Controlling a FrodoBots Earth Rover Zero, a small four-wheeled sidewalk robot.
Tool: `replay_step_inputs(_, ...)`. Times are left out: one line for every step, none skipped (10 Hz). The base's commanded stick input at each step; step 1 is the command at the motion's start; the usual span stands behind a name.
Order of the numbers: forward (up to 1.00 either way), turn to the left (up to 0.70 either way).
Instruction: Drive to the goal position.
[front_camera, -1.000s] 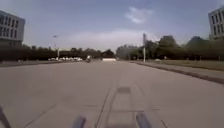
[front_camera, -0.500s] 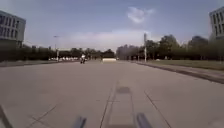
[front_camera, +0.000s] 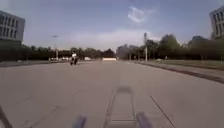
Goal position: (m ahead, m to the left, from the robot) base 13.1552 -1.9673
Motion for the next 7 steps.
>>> replay_step_inputs(1.00, -0.27)
replay_step_inputs(1.00, -0.27)
replay_step_inputs(1.00, -0.27)
replay_step_inputs(1.00, -0.09)
replay_step_inputs(1.00, 0.00)
replay_step_inputs(1.00, 0.00)
replay_step_inputs(1.00, 0.00)
